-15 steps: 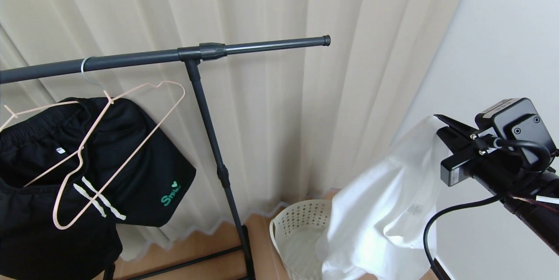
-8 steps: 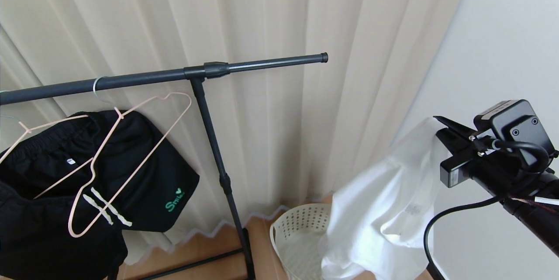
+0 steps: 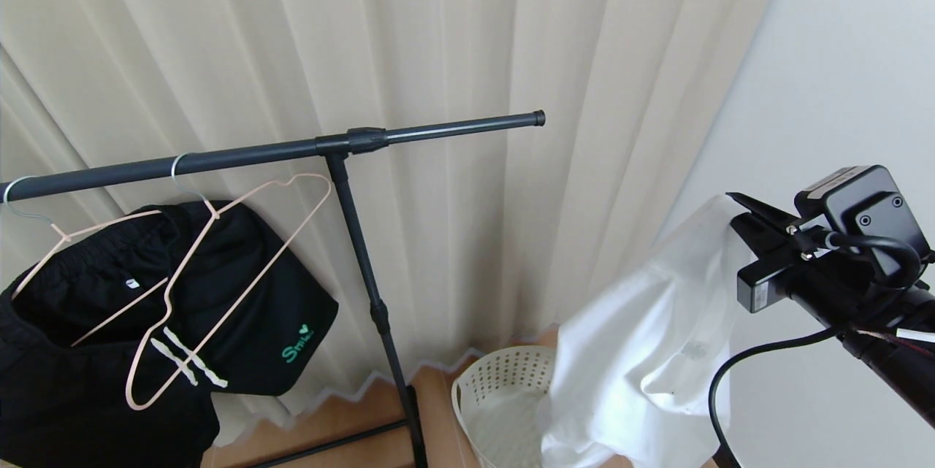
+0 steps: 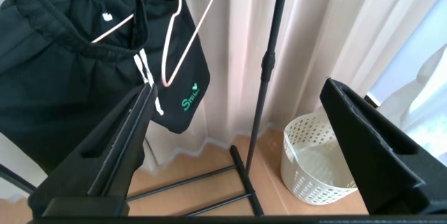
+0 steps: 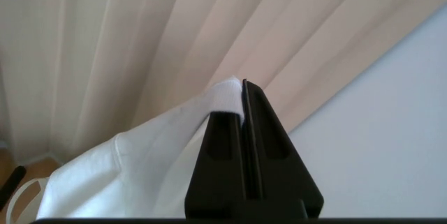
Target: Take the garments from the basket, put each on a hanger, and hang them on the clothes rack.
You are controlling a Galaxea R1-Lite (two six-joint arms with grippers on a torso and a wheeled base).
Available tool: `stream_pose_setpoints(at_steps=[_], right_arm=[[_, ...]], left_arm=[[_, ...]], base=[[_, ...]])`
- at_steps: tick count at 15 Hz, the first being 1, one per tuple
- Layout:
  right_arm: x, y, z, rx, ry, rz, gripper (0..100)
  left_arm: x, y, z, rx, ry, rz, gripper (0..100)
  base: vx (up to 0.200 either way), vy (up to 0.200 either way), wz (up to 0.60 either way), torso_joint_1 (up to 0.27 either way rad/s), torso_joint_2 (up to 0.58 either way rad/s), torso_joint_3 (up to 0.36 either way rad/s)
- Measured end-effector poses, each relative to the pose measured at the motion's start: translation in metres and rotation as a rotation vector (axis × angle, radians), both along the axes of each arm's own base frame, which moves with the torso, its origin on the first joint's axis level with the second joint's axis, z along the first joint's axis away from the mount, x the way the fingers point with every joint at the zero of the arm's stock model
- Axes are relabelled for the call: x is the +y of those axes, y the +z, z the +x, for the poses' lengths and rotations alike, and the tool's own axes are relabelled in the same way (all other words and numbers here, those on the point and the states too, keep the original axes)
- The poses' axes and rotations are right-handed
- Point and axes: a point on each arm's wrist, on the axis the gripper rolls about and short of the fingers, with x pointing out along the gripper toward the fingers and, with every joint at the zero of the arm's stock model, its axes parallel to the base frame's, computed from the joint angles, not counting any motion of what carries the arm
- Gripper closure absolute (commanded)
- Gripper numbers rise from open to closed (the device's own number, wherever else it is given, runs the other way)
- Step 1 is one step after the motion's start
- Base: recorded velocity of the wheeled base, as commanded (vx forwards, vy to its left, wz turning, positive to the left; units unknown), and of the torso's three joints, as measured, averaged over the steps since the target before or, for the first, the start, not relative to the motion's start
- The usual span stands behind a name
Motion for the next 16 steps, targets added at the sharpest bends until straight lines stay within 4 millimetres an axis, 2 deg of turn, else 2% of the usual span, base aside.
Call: stream_pose_setpoints(at_steps=[5,11,16], right_arm=[[-0.0001,-0.0006,0.0,0.003,-0.001,-0.002,100],[0.0002,-0.0026,-0.0003,0.01,0.018,-0.007,100],[0.0003,-0.0023,-0.0007,0.007,0.03,-0.007,100]], left_arm=[[0.0,0.0,0.0,0.0,0.0,-0.002,0],[0.0,0.0,0.0,0.0,0.002,-0.003,0],[0.0,0.0,0.0,0.0,0.001,-0.001,0]], base=[[-0.2,0.0,0.0,0.014,-0.01,-0.005],[0.0,0.0,0.0,0.0,0.0,0.0],[0.0,0.0,0.6,0.003,0.0,0.001]])
